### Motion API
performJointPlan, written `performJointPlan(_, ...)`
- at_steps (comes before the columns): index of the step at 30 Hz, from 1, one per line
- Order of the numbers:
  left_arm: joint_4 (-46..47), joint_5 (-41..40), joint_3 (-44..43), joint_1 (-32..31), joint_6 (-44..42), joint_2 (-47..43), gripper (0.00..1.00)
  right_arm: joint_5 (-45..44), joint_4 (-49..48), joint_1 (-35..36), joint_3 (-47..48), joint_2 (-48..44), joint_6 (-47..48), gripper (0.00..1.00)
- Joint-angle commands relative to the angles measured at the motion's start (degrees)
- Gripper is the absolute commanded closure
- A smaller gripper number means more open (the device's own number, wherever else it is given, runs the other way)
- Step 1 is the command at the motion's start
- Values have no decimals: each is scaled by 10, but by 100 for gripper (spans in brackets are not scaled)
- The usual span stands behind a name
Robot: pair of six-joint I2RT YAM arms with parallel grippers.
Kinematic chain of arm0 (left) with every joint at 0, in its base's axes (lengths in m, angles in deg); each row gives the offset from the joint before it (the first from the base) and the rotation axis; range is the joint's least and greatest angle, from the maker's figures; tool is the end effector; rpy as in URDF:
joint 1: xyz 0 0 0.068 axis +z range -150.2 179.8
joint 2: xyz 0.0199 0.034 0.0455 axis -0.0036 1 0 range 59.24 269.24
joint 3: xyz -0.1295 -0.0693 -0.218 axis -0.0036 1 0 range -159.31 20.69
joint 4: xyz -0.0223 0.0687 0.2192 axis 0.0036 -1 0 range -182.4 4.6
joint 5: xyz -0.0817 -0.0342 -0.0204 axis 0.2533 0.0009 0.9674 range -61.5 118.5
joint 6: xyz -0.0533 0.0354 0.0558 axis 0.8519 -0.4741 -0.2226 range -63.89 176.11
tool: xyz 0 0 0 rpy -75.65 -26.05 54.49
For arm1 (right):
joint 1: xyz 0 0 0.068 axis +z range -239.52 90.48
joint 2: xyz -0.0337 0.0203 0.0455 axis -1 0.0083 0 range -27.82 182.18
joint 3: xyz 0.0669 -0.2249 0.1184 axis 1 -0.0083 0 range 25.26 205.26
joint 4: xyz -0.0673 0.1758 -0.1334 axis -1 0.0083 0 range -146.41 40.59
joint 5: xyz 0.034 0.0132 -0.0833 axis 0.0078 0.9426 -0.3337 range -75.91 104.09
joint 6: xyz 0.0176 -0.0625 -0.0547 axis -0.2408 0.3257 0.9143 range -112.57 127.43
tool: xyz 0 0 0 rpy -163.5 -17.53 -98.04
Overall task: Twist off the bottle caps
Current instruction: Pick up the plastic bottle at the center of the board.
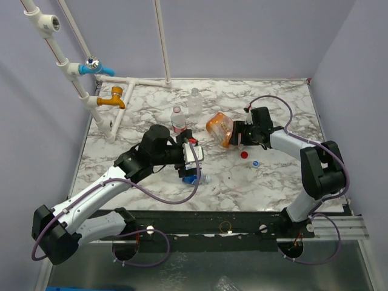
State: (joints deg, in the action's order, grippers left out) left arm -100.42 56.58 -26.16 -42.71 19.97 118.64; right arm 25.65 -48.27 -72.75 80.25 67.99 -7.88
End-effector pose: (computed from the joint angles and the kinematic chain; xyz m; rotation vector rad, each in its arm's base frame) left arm 0.1493 -0.1845 0.2796 1.5130 1.3654 -0.5709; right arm 0.3230 0.1130 0.1617 -0.1246 2.4610 0.4941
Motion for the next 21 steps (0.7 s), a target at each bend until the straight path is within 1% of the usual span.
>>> performJointPlan(1, -21, 46, -74, -3, 61, -11, 1, 29, -23, -2, 0, 14, 3, 29)
performJointPlan(5, -20, 58, -114, -3, 54, -4, 1, 27, -37, -1, -10, 18, -3, 38)
performJointPlan(7, -20, 62, -124, -3, 51, -3, 1, 27, -36, 0, -8, 25, -6, 44)
performJointPlan(10, -20, 66, -130, -3, 46, -5, 1, 32, -45, 0, -14, 30, -16, 57)
performJointPlan(11, -19, 66, -131, -3, 46, -6, 1, 33, -47, 1, -15, 31, -22, 57)
performJointPlan(12, -19, 66, -132, -3, 44, -7, 1, 34, -46, 1, -15, 33, -29, 57)
performJointPlan(13, -19, 66, -133, -3, 44, -9, 1, 34, -40, 1, -13, 34, -34, 49)
performJointPlan(14, -20, 66, -134, -4, 42, -10, 1, 31, -35, 2, -10, 33, -41, 36)
performJointPlan(15, -20, 67, -135, -3, 42, -11, 1, 22, -35, 3, -12, 28, -44, 28)
performJointPlan(16, -19, 67, -135, -4, 42, -11, 1, 14, -38, 6, -16, 18, -46, 23)
performJointPlan(17, -20, 68, -136, -3, 42, -11, 1, 9, -44, 8, -19, 10, -46, 19)
performJointPlan(18, -20, 69, -137, -3, 41, -12, 1, 9, -45, 8, -19, 3, -46, 18)
performJointPlan(21, -19, 74, -137, -3, 39, -10, 1, 12, -28, 13, -4, 0, -41, 20)
